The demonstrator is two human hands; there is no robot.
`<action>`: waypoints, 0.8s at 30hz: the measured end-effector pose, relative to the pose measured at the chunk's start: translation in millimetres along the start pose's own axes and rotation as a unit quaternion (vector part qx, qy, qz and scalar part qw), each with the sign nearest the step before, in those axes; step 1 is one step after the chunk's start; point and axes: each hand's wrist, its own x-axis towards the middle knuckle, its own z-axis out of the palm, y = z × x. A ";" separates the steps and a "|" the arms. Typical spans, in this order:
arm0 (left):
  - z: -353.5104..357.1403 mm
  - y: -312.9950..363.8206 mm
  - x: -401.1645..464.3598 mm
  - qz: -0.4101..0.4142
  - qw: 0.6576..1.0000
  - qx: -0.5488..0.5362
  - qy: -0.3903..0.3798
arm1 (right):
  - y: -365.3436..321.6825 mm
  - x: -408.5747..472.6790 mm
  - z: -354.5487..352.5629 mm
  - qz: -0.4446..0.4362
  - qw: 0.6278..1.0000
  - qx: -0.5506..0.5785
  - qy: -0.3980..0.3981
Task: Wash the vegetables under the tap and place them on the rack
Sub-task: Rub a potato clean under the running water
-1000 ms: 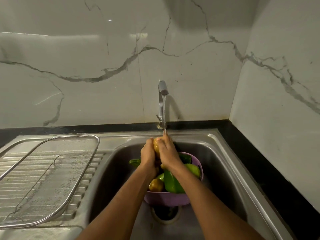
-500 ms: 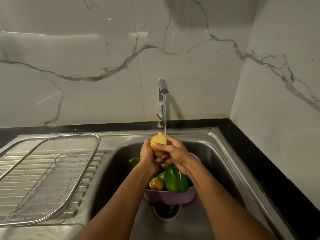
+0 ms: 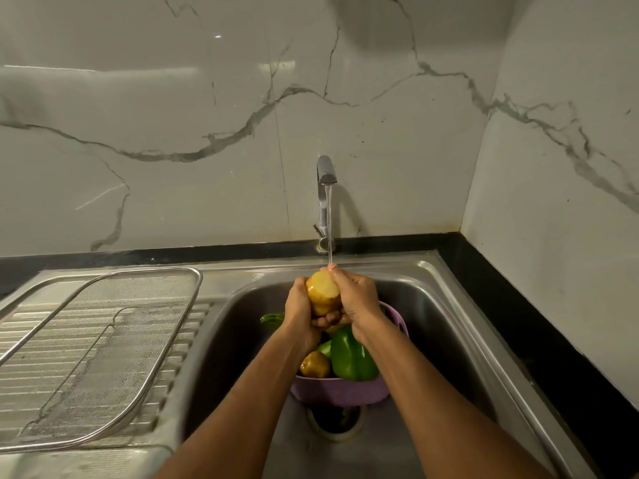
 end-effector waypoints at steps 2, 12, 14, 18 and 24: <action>0.1 1.7 -0.4 -0.003 1.000 -0.012 -0.005 | -0.6 0.4 -5.2 0.010 0.999 0.019 -0.046; 1.2 -2.3 5.4 0.015 0.999 -0.048 0.009 | -0.3 -3.1 -12.5 -0.010 0.993 0.026 -0.113; 4.4 -8.9 5.6 0.053 0.998 -0.031 0.025 | -0.3 -4.9 -6.8 -0.022 0.998 0.024 -0.057; 11.1 -11.5 -6.5 0.139 0.989 0.042 0.025 | 0.5 -3.2 -1.4 -0.027 0.999 0.026 0.017; 2.8 -11.4 -24.2 0.268 0.940 0.212 0.009 | 2.1 2.9 -2.1 -0.095 0.989 -0.106 0.044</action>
